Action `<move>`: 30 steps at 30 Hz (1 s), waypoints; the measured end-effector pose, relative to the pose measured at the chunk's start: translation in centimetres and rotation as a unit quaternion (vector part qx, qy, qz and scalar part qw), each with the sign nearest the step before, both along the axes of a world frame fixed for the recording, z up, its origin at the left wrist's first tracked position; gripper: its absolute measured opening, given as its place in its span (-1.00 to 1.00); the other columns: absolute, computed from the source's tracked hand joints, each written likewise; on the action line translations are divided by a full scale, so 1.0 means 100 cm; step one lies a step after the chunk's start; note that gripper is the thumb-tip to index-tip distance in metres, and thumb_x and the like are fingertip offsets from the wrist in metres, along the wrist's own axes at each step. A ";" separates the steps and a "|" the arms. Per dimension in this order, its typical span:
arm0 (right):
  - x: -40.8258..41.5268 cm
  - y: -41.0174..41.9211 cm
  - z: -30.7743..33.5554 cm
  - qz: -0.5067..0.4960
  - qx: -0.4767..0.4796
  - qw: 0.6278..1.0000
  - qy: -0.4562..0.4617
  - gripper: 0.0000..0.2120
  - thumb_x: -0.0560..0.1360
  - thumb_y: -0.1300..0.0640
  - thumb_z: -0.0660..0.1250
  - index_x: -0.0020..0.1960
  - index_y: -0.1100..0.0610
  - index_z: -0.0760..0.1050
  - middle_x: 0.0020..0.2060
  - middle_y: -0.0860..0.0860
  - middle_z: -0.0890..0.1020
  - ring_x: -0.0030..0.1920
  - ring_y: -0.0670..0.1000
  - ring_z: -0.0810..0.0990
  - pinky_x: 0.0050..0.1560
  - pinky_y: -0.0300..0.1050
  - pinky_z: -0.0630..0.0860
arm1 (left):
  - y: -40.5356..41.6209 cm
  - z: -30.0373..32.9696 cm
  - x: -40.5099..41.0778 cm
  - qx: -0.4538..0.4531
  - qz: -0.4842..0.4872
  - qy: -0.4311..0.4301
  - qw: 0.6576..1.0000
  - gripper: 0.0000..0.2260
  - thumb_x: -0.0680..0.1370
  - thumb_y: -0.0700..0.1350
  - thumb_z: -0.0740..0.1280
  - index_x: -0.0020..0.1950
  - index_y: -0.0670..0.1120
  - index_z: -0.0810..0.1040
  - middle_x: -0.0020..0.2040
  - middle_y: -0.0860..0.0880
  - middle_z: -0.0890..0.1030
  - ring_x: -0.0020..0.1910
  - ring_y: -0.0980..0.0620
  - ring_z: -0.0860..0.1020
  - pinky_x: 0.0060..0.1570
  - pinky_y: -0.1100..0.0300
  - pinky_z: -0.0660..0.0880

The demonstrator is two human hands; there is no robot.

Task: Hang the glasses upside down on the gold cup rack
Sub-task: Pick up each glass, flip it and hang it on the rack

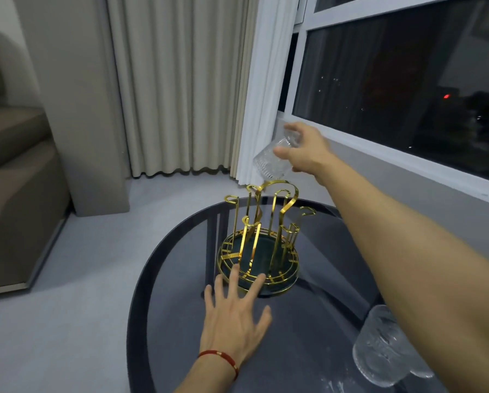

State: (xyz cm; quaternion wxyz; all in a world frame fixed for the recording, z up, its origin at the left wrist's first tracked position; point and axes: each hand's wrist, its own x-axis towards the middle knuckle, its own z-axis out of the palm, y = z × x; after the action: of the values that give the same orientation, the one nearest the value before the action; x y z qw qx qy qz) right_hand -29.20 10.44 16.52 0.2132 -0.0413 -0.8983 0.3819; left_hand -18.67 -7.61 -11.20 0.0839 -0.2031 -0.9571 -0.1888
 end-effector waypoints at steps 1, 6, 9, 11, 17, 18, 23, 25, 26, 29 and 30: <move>-0.009 -0.005 -0.001 0.014 0.012 0.999 -0.030 -0.33 0.54 0.10 0.50 0.59 -0.01 0.34 0.56 0.08 0.40 0.40 0.15 0.50 0.23 0.12 0.62 | 0.000 -0.001 -0.001 0.001 0.001 -0.002 1.000 -0.40 0.54 0.39 -0.11 0.57 0.39 -0.16 0.70 -0.06 -0.10 0.63 -0.28 -0.01 0.56 -0.27 -0.07; -0.036 -0.023 -0.012 0.057 0.077 0.983 -0.156 -0.35 0.47 0.18 0.56 0.51 -0.03 0.45 0.48 0.16 0.46 0.32 0.25 0.53 0.27 0.20 0.59 | 0.000 -0.001 -0.005 0.005 0.003 -0.011 1.000 -0.40 0.54 0.39 -0.10 0.57 0.39 -0.18 0.70 -0.05 -0.12 0.62 -0.32 0.00 0.56 -0.28 -0.11; -0.044 -0.032 -0.019 0.083 0.130 0.965 -0.214 -0.42 0.41 0.22 0.60 0.38 -0.01 0.56 0.32 0.09 0.51 0.22 0.19 0.51 0.03 0.05 0.58 | 0.001 -0.002 -0.007 -0.002 0.003 -0.026 1.000 -0.39 0.56 0.39 -0.04 0.57 0.39 -0.19 0.70 -0.06 -0.16 0.63 -0.33 -0.05 0.54 -0.29 -0.16; -0.047 -0.038 -0.021 0.089 0.161 0.952 -0.245 -0.46 0.39 0.22 0.62 0.32 0.00 0.60 0.26 0.06 0.52 0.18 0.16 0.50 -0.10 -0.04 0.52 | 0.002 -0.001 -0.008 -0.003 0.002 -0.024 1.000 -0.40 0.56 0.38 -0.03 0.56 0.39 -0.17 0.70 -0.06 -0.15 0.63 -0.33 -0.04 0.54 -0.29 -0.16; -0.054 -0.053 -0.018 0.104 0.263 0.907 -0.313 -0.44 0.44 0.16 0.59 0.41 0.02 0.56 0.29 0.05 0.50 0.22 0.15 0.50 -0.13 -0.10 0.55 | 0.001 -0.001 -0.007 0.006 -0.002 -0.019 1.000 -0.43 0.56 0.35 0.02 0.55 0.39 -0.08 0.70 -0.06 -0.13 0.62 -0.34 -0.03 0.54 -0.28 -0.18; -0.055 -0.055 -0.019 0.108 0.278 0.900 -0.319 -0.45 0.47 0.17 0.56 0.43 0.02 0.55 0.34 0.06 0.50 0.26 0.16 0.51 -0.09 -0.10 0.56 | 0.001 0.000 -0.007 0.005 -0.003 -0.021 1.000 -0.43 0.57 0.35 0.02 0.55 0.40 -0.08 0.70 -0.06 -0.14 0.62 -0.34 -0.04 0.54 -0.28 -0.18; -0.055 -0.057 -0.022 0.118 0.260 0.902 -0.324 -0.44 0.58 0.24 0.42 0.55 -0.01 0.45 0.51 0.12 0.46 0.44 0.23 0.49 -0.05 -0.11 0.54 | -0.001 0.002 -0.005 -0.005 -0.006 -0.017 1.000 -0.42 0.56 0.34 0.00 0.57 0.35 -0.03 0.69 -0.07 -0.10 0.61 -0.35 0.01 0.56 -0.31 -0.10; -0.048 -0.055 -0.024 0.104 0.229 0.925 -0.284 -0.46 0.61 0.26 0.35 0.56 0.03 0.42 0.52 0.14 0.47 0.46 0.24 0.49 0.18 0.01 0.54 | -0.002 0.003 -0.003 -0.009 -0.005 -0.011 1.000 -0.42 0.55 0.32 -0.03 0.58 0.34 -0.01 0.69 -0.07 -0.07 0.60 -0.34 0.06 0.57 -0.31 -0.03; -0.043 -0.052 -0.026 0.089 0.215 0.941 -0.248 -0.50 0.61 0.25 0.33 0.54 0.05 0.45 0.50 0.14 0.50 0.46 0.23 0.50 0.31 0.09 0.51 | -0.003 0.004 -0.003 -0.009 -0.003 -0.008 1.000 -0.42 0.55 0.32 -0.03 0.58 0.34 0.00 0.69 -0.08 -0.05 0.59 -0.34 0.08 0.56 -0.30 0.00; -0.017 -0.046 -0.036 0.037 0.177 0.975 -0.128 -0.62 0.63 0.17 0.26 0.43 0.08 0.55 0.39 0.15 0.59 0.38 0.19 0.56 0.39 0.15 0.51 | -0.003 0.006 -0.001 -0.019 0.002 0.000 1.000 -0.43 0.56 0.31 -0.03 0.58 0.33 0.01 0.69 -0.09 0.00 0.56 -0.33 0.14 0.54 -0.30 0.07; -0.006 -0.044 -0.041 0.021 0.169 0.981 -0.091 -0.64 0.64 0.14 0.25 0.42 0.08 0.55 0.38 0.14 0.59 0.36 0.18 0.57 0.37 0.17 0.53 | -0.003 0.006 -0.001 -0.024 0.002 0.001 1.000 -0.43 0.56 0.31 -0.03 0.58 0.33 0.01 0.68 -0.10 0.01 0.55 -0.32 0.16 0.53 -0.30 0.08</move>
State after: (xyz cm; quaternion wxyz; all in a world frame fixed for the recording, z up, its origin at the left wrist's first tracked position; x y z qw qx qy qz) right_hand -29.78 6.03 12.44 0.1263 -0.0206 -0.9663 0.2235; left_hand -18.79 -7.90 -10.61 0.0806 -0.2031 -0.9618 -0.1650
